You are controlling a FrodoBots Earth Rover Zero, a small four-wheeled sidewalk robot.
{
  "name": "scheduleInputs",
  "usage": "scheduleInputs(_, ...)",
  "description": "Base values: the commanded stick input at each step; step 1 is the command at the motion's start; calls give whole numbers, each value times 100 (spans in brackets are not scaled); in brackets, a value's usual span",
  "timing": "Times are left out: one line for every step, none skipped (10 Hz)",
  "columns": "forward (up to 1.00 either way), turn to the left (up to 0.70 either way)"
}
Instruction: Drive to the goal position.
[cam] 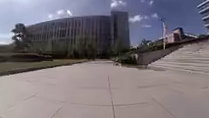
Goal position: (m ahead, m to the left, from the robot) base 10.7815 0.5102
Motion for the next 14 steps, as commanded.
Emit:
scheduleInputs(70,0)
scheduleInputs(70,0)
scheduleInputs(70,0)
scheduleInputs(70,0)
scheduleInputs(70,0)
scheduleInputs(70,0)
scheduleInputs(70,0)
scheduleInputs(70,0)
scheduleInputs(70,0)
scheduleInputs(70,0)
scheduleInputs(70,0)
scheduleInputs(70,0)
scheduleInputs(70,0)
scheduleInputs(70,0)
